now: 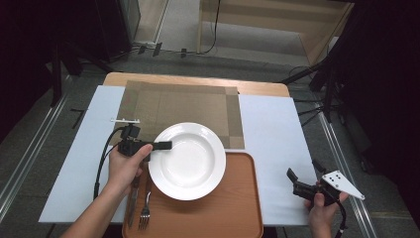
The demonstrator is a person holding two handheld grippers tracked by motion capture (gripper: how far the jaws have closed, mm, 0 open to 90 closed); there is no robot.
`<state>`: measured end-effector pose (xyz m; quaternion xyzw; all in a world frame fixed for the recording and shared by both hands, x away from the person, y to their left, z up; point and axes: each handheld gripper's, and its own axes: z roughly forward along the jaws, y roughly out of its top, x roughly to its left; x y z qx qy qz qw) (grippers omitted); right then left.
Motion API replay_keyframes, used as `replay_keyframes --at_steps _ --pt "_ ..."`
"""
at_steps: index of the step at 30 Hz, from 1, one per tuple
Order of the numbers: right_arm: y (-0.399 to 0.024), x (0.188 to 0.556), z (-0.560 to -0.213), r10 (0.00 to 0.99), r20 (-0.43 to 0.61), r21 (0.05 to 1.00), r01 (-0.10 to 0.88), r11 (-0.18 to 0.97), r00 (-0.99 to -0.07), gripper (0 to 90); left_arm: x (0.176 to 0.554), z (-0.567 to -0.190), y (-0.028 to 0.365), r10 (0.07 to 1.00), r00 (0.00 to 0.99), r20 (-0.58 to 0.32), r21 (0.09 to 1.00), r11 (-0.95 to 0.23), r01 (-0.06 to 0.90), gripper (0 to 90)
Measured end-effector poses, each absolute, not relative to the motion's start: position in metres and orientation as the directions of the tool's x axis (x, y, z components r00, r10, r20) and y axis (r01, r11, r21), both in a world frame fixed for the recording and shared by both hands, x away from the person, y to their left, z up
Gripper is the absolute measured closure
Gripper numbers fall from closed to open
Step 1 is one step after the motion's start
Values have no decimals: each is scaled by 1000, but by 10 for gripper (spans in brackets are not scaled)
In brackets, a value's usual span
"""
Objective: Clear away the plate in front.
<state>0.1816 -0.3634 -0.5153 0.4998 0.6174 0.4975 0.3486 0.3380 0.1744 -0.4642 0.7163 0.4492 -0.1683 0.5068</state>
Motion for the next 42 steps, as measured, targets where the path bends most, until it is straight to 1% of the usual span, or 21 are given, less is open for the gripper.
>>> replay_keyframes --at_steps 14,18,26,29,31,42 --pt "-363 182 -515 964 67 963 269 5 -257 0 320 -481 164 437 538 -721 544 -125 830 805" --pt "-363 181 -515 964 67 963 269 5 -257 0 314 -486 161 448 542 -711 541 -144 828 801" --pt "-363 182 -515 965 66 963 271 5 -255 0 305 -498 158 439 524 -730 511 -158 845 800" --pt "-362 182 -515 964 65 963 270 7 -256 0 303 -502 157 445 516 -732 499 -166 851 798" --pt "-362 182 -515 964 63 963 270 9 -257 0 303 -505 156 433 502 -749 482 -164 861 788" --pt "-362 182 -516 965 61 963 269 10 -255 0 301 -512 152 449 484 -751 448 -191 873 793"
